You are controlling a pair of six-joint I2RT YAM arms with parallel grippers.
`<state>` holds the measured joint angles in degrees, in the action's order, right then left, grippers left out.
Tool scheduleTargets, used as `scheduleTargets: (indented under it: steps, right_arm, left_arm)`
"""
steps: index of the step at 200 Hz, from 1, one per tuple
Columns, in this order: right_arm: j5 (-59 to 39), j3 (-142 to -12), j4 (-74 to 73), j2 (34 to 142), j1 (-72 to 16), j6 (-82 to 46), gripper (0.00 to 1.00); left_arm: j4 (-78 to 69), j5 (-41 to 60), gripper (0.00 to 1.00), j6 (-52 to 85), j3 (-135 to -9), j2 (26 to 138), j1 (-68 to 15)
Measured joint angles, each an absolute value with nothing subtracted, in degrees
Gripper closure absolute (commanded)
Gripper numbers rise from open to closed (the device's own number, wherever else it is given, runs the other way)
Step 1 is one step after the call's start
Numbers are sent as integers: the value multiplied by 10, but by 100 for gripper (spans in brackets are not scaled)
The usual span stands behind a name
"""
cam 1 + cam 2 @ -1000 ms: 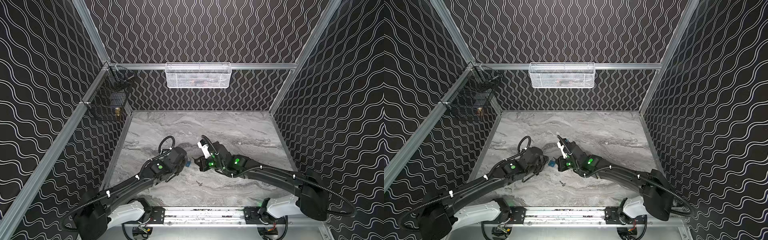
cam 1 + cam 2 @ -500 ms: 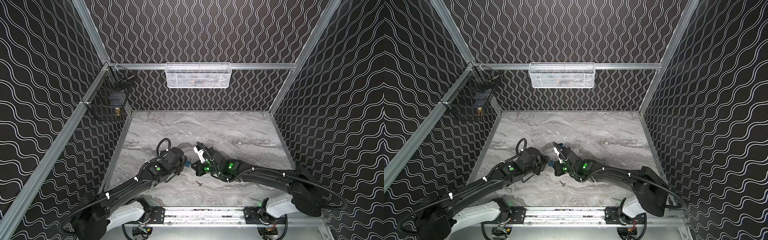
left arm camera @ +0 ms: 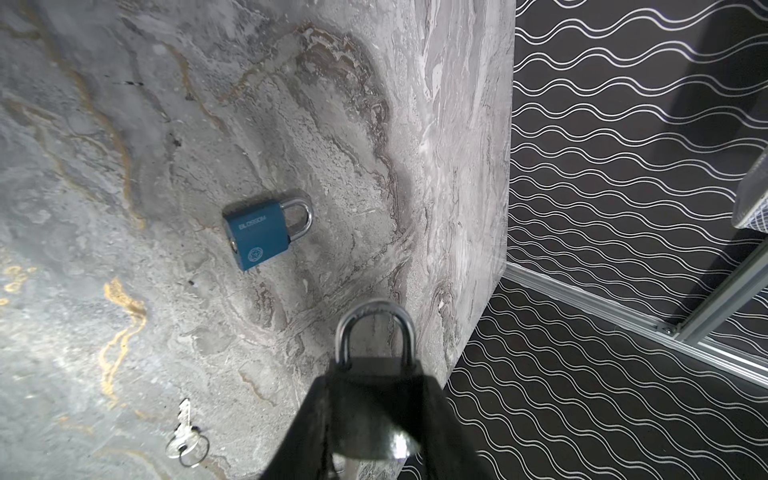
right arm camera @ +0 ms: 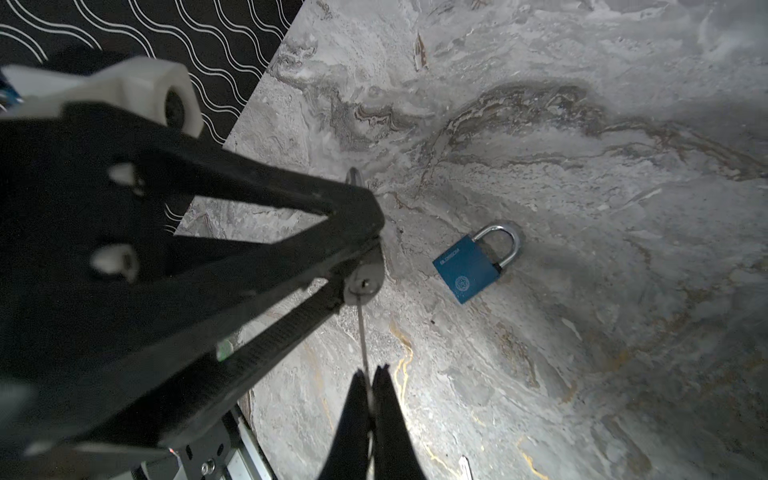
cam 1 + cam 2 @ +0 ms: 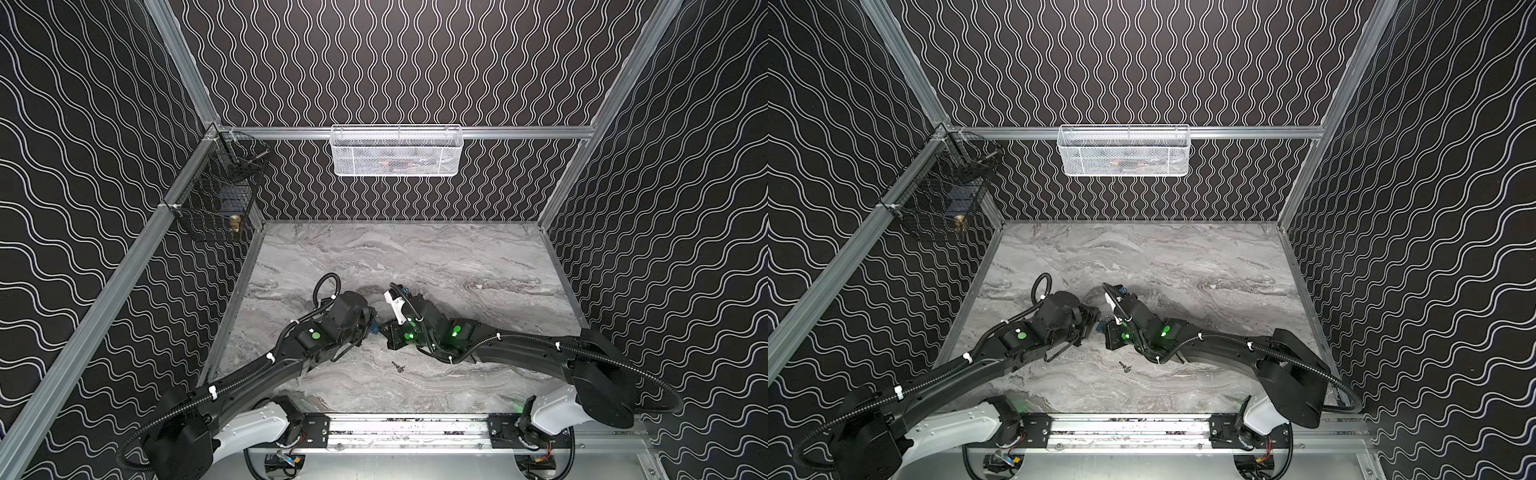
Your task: Unlock with the key
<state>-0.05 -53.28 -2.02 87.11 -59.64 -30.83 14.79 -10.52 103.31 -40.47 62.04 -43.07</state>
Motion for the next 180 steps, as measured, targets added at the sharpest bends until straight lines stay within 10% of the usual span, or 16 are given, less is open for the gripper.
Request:
scheduleTargets:
  steps: [180]
  right_arm:
    - [27,-587,15,891,-599,-304,100]
  left_arm:
    - [166,-114,100,1003,-424,614,-431]
